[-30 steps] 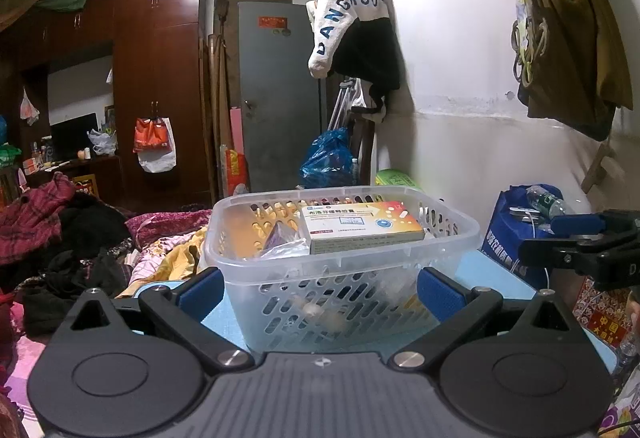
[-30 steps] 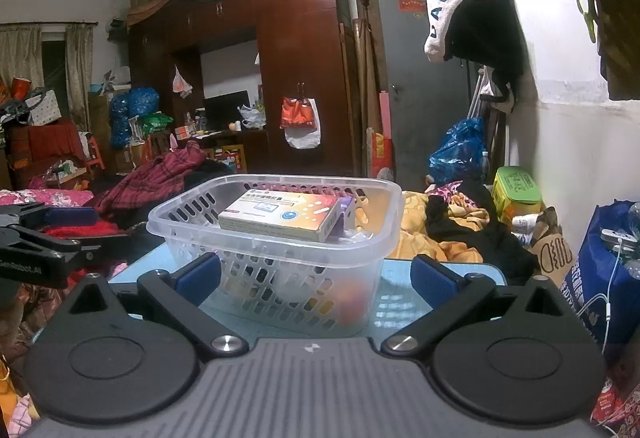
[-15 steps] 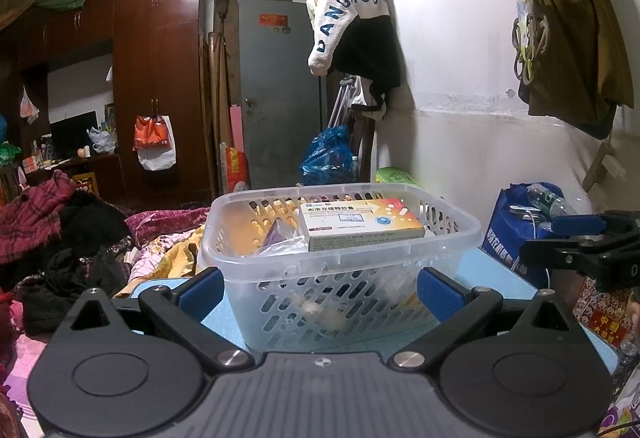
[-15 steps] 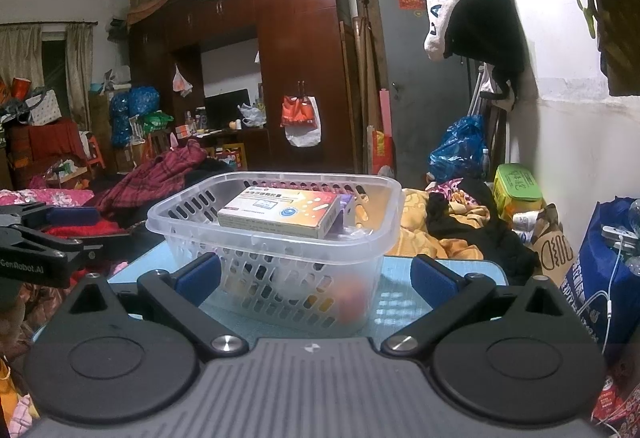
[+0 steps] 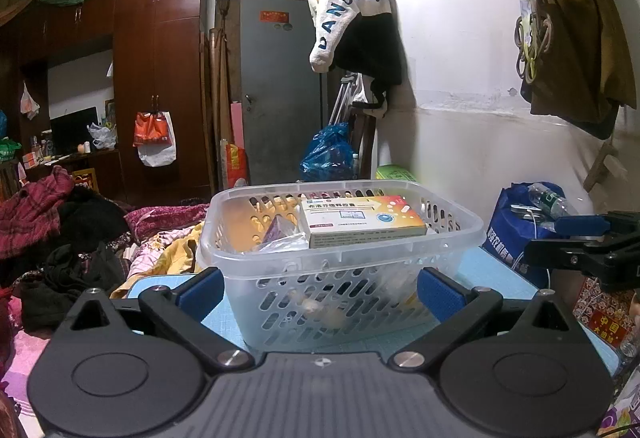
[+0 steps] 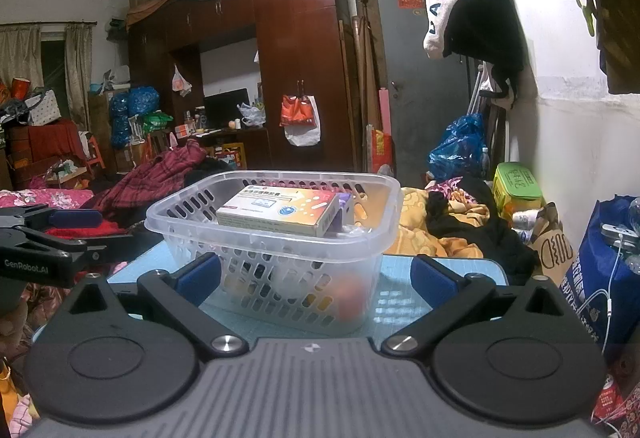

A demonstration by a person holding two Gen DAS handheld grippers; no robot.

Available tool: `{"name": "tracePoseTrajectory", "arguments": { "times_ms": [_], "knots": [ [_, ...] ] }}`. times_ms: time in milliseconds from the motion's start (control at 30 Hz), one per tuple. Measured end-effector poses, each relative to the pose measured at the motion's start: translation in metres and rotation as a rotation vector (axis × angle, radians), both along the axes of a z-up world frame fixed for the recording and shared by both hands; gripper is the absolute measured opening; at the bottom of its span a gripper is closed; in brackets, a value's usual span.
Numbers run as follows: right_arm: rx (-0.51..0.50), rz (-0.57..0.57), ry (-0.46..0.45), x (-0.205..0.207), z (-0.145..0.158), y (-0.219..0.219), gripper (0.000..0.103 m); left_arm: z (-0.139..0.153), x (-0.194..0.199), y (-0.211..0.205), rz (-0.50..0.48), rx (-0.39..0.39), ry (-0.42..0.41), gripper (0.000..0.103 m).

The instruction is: Organize objects

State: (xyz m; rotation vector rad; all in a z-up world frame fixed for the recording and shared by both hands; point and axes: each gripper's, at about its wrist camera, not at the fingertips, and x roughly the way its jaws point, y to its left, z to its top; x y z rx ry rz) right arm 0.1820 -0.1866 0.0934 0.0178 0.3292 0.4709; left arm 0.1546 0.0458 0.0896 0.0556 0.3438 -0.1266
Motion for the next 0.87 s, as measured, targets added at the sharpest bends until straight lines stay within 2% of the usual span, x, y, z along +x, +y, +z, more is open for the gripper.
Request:
{"name": "tracePoseTrajectory", "arguments": {
  "times_ms": [667,867],
  "knots": [
    [0.0,-0.002,-0.001,0.0,-0.001,0.0,0.103,-0.002,0.022,0.002,0.016,-0.034,0.016,0.103],
    [-0.002,-0.006,0.002,0.003,-0.003,0.0,0.103,-0.002,0.019,0.001,0.024,-0.048,-0.008,0.103]
  ]
}}
